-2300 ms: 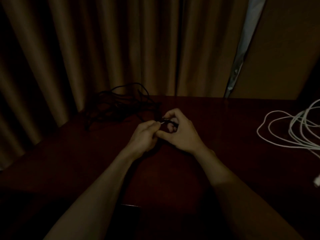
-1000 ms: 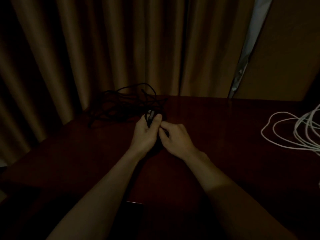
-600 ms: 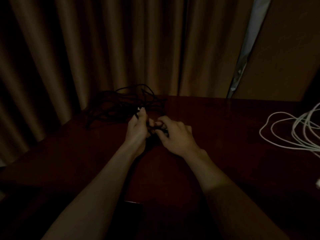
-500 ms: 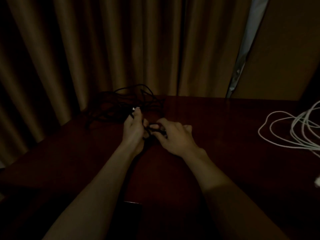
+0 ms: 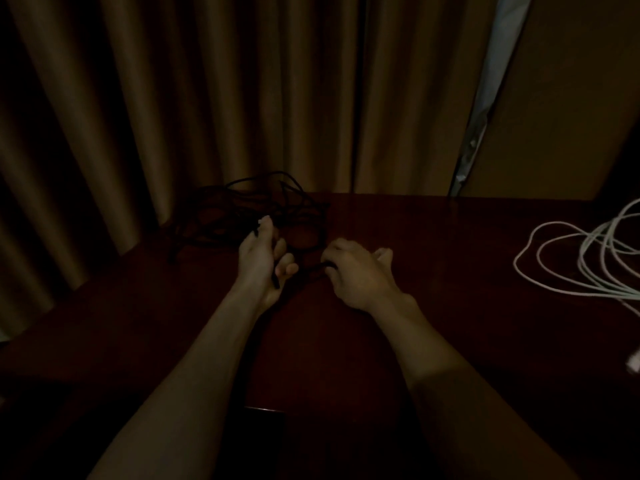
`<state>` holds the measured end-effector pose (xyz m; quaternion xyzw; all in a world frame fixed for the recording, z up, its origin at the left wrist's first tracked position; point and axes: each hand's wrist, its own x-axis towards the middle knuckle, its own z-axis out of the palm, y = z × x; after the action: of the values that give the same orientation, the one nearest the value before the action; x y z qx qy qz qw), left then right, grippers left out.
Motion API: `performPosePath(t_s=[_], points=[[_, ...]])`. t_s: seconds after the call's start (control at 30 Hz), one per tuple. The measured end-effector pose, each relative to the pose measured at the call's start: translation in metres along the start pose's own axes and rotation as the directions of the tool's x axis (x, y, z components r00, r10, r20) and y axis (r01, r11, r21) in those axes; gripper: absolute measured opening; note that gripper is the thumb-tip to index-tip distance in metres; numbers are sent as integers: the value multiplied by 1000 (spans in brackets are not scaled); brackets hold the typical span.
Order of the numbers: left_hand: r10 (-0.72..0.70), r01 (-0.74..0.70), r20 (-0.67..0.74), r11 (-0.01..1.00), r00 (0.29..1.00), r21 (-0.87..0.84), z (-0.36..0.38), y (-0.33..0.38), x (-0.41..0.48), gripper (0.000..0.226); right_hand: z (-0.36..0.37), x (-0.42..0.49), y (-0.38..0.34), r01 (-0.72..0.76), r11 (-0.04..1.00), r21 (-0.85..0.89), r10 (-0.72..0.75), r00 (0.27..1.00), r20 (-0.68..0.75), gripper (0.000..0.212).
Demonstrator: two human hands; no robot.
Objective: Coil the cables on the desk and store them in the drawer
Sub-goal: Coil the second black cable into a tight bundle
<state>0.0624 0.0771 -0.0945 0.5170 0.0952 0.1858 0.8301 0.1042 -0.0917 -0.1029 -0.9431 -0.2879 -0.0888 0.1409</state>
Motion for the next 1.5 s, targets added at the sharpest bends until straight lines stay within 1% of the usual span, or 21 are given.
performPosePath(t_s=[0.07,0.1,0.2,0.27,0.37,0.47,0.6,0.63,0.7,0.73,0.77,0.83,0.87,0.97,1.07,1.13,1.2,1.27,1.37,1.4,1.5], points=[[-33,32,22,999,999,17,-5,3,-1,41,-2,0,12,-104,993,61,99,992,81,22],[-37,35,40,998,998,51,-7,3,-2,40,-3,0,16,-125,989,81,116,988,104,20],[30,-62,110,954,993,293,-6,-5,-7,38,3,2,17,-19,994,108,17,999,27,15],[107,-175,177,885,978,431,-2,-12,-9,36,6,4,16,52,953,299,-37,998,-58,19],[212,-330,271,779,939,533,-1,-15,-10,33,4,3,9,62,767,639,15,993,-115,36],[268,-419,331,694,905,585,-2,-19,-9,25,4,3,-4,48,580,813,108,985,-135,37],[317,-498,383,548,867,673,-8,-27,0,15,7,6,-11,119,517,848,73,981,-182,21],[337,-496,365,548,868,674,-8,-27,1,14,7,5,-12,137,496,857,55,981,-188,20],[352,-473,319,593,880,652,-8,-27,-2,16,6,3,-14,154,480,863,31,981,-193,22],[356,-468,308,586,882,661,-8,-27,-3,18,6,3,-15,160,479,863,24,980,-195,24],[368,-470,308,532,877,704,-8,-28,-3,20,5,2,-16,168,478,862,18,979,-201,27],[388,-467,321,378,864,799,-9,-29,-5,29,5,1,-19,184,496,848,-2,977,-211,32],[411,-484,329,366,850,794,-8,-28,-5,30,5,0,-21,182,502,845,-14,979,-203,34],[415,-509,319,515,852,689,-5,-24,-8,19,4,-1,-24,151,509,847,-39,987,-153,35],[417,-508,311,539,854,672,-4,-23,-8,16,4,1,-24,39,518,854,-19,999,-35,42],[420,-500,294,558,859,662,-5,-24,-7,17,6,3,-25,-43,474,879,-17,998,57,46],[425,-491,272,577,863,653,-6,-24,-6,17,5,3,-27,-76,429,900,-23,995,95,44],[424,-470,239,611,874,637,-6,-26,-2,17,3,0,-31,-27,381,924,-36,998,44,33],[379,-429,216,676,900,599,-3,-25,-2,23,4,-2,-31,62,299,952,10,998,-68,28],[364,-436,243,685,899,584,-2,-23,-5,28,6,-2,-30,69,298,952,41,996,-85,30],[348,-457,298,725,889,516,7,-20,-12,37,9,-3,-30,65,383,922,89,990,-107,34]])
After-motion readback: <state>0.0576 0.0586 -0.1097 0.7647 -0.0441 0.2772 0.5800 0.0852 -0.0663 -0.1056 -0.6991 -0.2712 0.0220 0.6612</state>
